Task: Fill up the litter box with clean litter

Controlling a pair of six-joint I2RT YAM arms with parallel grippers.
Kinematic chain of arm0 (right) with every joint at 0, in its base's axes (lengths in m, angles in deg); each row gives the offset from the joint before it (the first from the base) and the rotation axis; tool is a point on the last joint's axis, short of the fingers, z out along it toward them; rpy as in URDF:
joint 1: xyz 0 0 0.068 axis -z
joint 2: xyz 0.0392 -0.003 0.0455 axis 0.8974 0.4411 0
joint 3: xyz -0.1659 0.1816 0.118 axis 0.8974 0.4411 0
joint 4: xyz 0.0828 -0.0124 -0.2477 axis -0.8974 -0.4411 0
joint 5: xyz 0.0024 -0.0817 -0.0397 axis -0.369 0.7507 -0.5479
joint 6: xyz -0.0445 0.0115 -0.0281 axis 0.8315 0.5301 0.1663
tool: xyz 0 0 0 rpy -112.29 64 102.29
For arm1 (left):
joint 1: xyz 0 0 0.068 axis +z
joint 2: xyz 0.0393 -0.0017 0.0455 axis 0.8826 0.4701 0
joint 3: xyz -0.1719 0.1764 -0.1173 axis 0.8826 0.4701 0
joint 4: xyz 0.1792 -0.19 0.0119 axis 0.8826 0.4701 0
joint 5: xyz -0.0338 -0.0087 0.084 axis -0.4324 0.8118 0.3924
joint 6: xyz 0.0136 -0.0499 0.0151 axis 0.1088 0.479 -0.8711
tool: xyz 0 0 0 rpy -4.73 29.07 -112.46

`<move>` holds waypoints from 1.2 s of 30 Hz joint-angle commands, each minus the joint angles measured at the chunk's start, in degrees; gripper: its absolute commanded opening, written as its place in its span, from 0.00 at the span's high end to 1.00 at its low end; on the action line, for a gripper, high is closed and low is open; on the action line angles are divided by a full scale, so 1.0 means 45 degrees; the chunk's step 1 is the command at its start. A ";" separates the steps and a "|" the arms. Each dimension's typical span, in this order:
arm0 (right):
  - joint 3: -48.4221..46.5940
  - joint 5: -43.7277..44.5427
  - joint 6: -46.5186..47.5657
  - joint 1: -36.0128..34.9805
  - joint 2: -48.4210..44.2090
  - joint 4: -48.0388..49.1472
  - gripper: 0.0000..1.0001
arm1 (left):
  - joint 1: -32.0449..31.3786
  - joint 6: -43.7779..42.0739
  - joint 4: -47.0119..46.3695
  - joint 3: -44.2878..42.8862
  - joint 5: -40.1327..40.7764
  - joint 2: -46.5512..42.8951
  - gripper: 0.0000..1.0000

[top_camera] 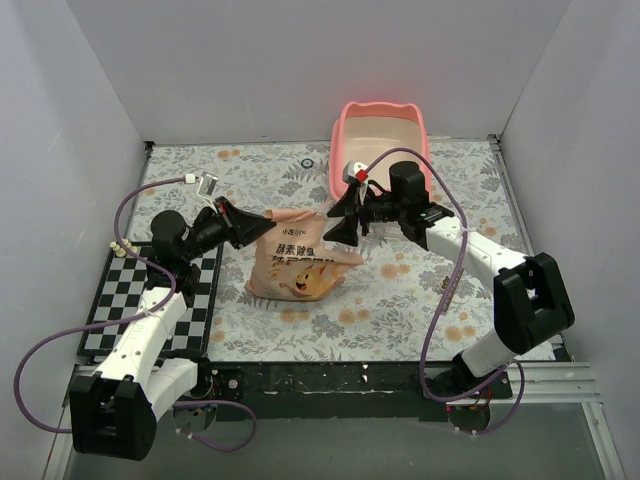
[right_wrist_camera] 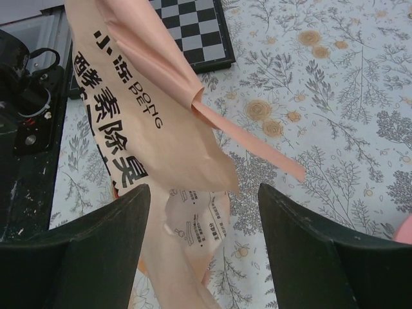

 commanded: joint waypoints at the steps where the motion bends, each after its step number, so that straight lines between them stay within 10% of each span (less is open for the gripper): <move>1: -0.0138 -0.0911 -0.0829 -0.0013 0.0554 0.1608 0.24 | -0.0167 0.0369 -0.1728 -0.0737 -0.0364 -0.0617 1.00; 17: 0.0097 -0.2376 -0.3292 -0.0461 0.1882 0.4404 0.33 | -0.0226 0.0486 -0.1923 -0.0776 -0.0422 -0.0616 1.00; 20: -0.0098 -0.2415 -0.3311 -0.0579 0.2058 0.4210 0.54 | -0.0226 0.0486 -0.1943 -0.0815 -0.0422 -0.0578 1.00; 22: -0.0312 -0.2260 -0.3137 -0.0579 0.2118 0.3761 0.92 | -0.0226 0.0428 -0.1807 -0.0893 -0.0383 -0.0539 1.00; 25: -0.0139 -0.1480 -0.2667 -0.0579 0.1612 0.3309 0.99 | -0.0207 -0.0156 -0.0272 -0.1574 0.0102 -0.0383 1.00; 30: 0.0079 -0.0075 -0.1831 -0.0579 0.0166 0.2202 0.99 | -0.0226 -0.2597 0.4727 -0.3857 0.2015 -0.0186 0.35; 36: -0.1172 0.1781 0.0259 -0.0715 -0.0752 -0.1881 0.99 | -0.0245 -0.2910 0.7585 -0.4973 0.2683 -0.0930 0.21</move>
